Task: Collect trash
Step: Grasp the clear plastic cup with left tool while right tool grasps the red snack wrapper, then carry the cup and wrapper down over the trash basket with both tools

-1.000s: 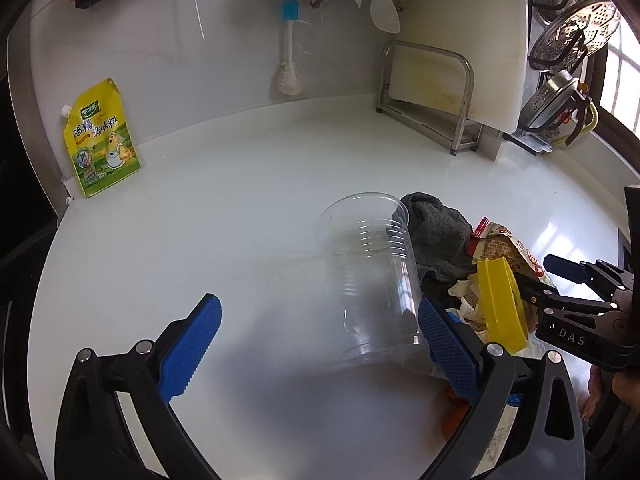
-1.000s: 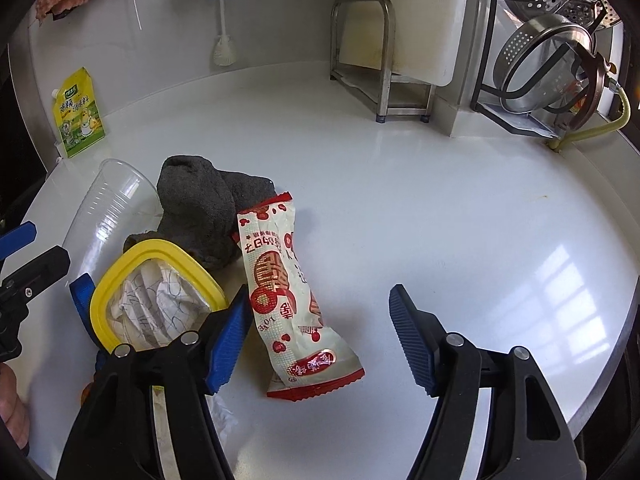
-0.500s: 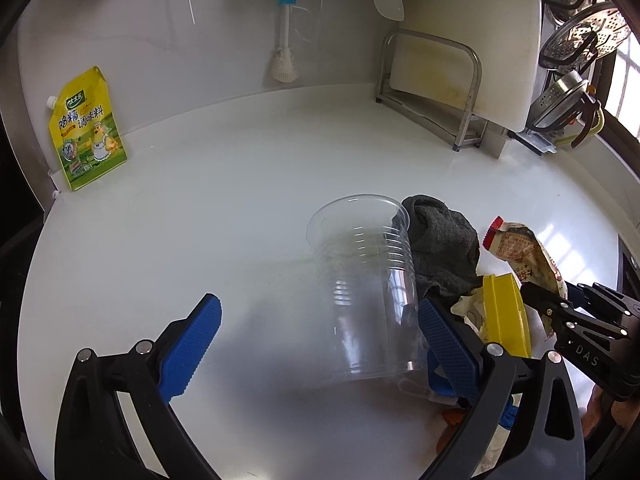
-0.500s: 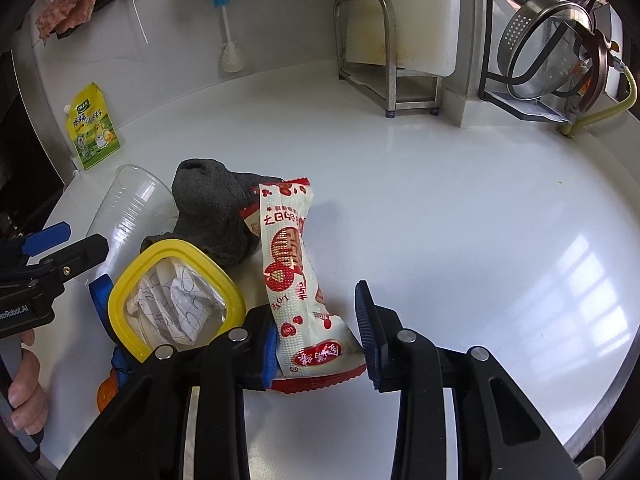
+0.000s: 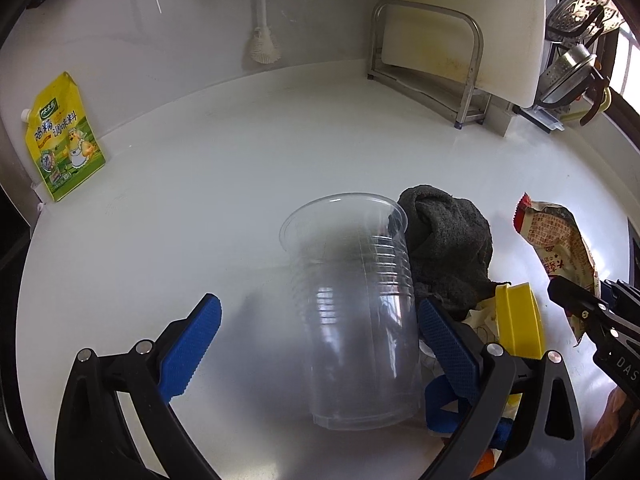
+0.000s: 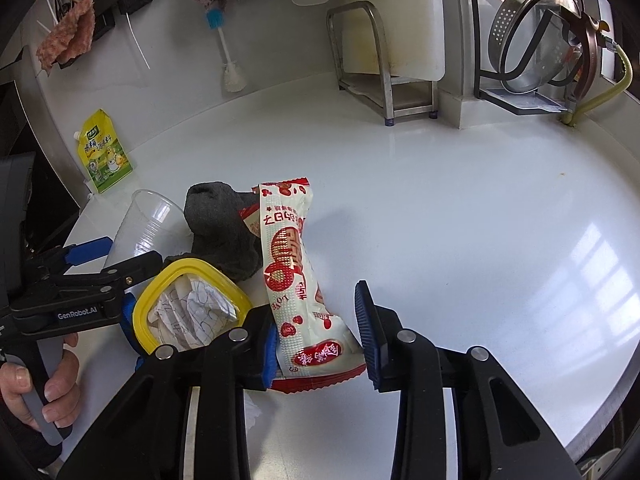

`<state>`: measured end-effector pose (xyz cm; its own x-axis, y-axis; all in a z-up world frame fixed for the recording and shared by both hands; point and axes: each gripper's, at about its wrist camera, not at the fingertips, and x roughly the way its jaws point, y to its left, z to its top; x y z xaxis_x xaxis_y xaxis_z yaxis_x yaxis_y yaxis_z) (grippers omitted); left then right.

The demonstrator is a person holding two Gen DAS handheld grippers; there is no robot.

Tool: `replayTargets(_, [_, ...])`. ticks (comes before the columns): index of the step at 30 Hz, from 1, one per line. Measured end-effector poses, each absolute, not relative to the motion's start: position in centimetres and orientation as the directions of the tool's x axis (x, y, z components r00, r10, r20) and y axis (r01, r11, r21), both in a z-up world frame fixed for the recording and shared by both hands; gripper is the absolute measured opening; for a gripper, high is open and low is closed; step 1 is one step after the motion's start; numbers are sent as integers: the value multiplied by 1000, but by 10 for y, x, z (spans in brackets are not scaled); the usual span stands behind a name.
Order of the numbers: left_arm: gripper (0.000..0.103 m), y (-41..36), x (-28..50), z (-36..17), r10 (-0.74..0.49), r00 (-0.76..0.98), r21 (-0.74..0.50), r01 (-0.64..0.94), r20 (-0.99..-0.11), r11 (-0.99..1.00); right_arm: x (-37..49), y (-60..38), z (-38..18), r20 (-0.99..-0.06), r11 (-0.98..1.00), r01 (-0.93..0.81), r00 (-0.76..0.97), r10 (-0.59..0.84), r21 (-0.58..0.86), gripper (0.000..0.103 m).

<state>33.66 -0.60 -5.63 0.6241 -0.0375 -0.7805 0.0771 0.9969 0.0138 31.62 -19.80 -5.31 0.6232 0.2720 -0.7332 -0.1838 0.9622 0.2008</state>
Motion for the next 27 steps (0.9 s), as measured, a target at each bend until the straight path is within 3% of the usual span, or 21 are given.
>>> replayTargets(2, [96, -6, 338, -56, -53, 627, 4, 88, -778, 996, 316, -198, -53, -733, 962, -186, 624, 273, 201, 32])
replayTargets(9, [57, -8, 338, -57, -137, 609, -58, 147, -781, 987, 314, -197, -52, -728, 961, -188, 628, 275, 201, 32])
replayTargets(19, [56, 19, 320, -35, -106, 656, -59, 93, -747, 994, 294, -206, -42, -703, 966, -160, 663, 257, 202, 32])
replayTargets(27, [56, 24, 258, -15, -60, 713, 3, 86, -698, 996, 237, -215, -38, -700, 971, -105, 677, 227, 213, 32])
